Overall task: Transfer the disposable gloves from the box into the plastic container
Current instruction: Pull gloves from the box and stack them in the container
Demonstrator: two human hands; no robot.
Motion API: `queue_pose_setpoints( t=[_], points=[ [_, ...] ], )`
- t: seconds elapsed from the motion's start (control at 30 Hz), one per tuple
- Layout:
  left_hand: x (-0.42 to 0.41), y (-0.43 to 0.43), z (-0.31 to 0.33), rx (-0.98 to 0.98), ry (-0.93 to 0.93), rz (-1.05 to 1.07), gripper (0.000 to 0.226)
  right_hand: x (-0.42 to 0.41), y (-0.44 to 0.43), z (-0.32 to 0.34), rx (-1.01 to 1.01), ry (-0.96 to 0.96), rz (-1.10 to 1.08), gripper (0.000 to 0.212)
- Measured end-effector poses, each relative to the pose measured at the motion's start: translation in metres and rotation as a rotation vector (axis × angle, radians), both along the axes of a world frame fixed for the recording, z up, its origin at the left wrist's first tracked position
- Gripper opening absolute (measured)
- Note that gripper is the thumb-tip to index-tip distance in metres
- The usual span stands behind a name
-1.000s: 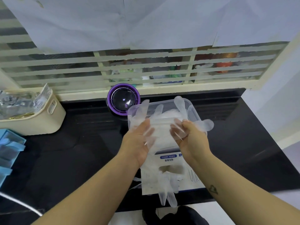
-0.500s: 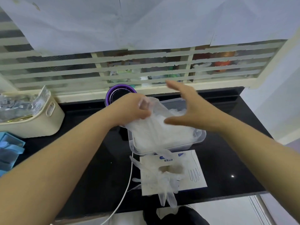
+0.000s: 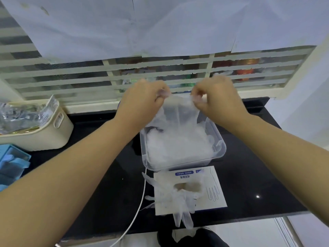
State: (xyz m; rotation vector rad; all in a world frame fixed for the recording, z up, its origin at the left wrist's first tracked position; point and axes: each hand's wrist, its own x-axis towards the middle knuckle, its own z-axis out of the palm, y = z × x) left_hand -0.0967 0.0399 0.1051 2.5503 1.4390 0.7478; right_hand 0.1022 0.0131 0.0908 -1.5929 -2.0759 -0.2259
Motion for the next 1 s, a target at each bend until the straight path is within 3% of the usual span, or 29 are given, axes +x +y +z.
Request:
queue_pose_setpoints(
  t=[0.1, 0.2, 0.27, 0.37, 0.43, 0.57, 0.73, 0.77, 0.83, 0.9, 1.0],
  points=[
    [-0.010, -0.010, -0.012, 0.401, -0.087, -0.149, 0.022, 0.010, -0.012, -0.002, 0.483, 0.004, 0.042, 0.012],
    [-0.026, -0.018, -0.041, 0.489, -0.026, -0.370, 0.018, 0.019, -0.033, -0.025, 0.603, -0.061, 0.177, 0.014],
    [-0.034, -0.020, -0.062, 0.440, 0.066, -0.451, 0.019, 0.022, -0.044, -0.050, 0.499, -0.130, 0.280, 0.010],
    [-0.039, -0.019, -0.090, 0.306, 0.198, -0.526, 0.014, 0.025, -0.051, -0.086, 0.216, -0.268, 0.347, 0.011],
    [-0.038, -0.014, -0.100, 0.178, 0.297, -0.517, 0.022, 0.023, -0.048, -0.096, 0.001, -0.317, 0.348, 0.019],
    [-0.022, -0.012, -0.101, -0.171, 0.671, -0.410, 0.030, 0.011, -0.040, -0.090, -0.500, -0.365, 0.166, 0.033],
    [-0.005, -0.005, -0.105, -0.311, 0.840, -0.352, 0.040, 0.014, -0.030, -0.051, -0.975, -0.228, -0.053, 0.050],
    [-0.005, -0.005, -0.107, -0.338, 0.879, -0.343, 0.041, 0.016, -0.027, -0.040, -0.961, -0.261, -0.080, 0.050],
    [-0.004, -0.006, -0.106, -0.403, 0.942, -0.321, 0.044, 0.015, -0.018, -0.026, -0.692, -0.324, -0.100, 0.041],
    [-0.001, -0.006, -0.104, -0.490, 0.964, -0.307, 0.048, 0.006, -0.005, -0.031, -0.480, -0.248, -0.053, 0.033],
    [0.004, -0.008, -0.096, -0.590, 0.950, -0.273, 0.053, -0.016, 0.004, -0.060, -0.715, -0.170, 0.091, 0.053]
  ],
)
